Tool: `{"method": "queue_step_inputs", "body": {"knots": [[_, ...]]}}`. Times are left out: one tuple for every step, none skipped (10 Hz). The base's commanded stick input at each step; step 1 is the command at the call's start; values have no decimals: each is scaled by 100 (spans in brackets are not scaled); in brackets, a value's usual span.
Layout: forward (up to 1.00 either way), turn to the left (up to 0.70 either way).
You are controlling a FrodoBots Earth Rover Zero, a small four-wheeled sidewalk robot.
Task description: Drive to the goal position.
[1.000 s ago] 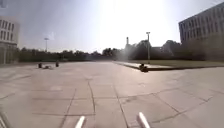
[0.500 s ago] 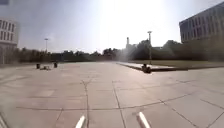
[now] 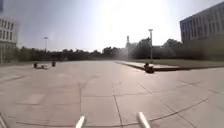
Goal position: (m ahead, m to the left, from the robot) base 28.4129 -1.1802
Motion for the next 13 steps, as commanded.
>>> {"method": "queue_step_inputs", "body": {"knots": [[70, 35], [70, 35], [70, 35], [70, 0], [70, 0], [70, 0], [70, 0], [70, 0], [70, 0], [70, 0], [70, 0], [70, 0], [70, 0]]}}
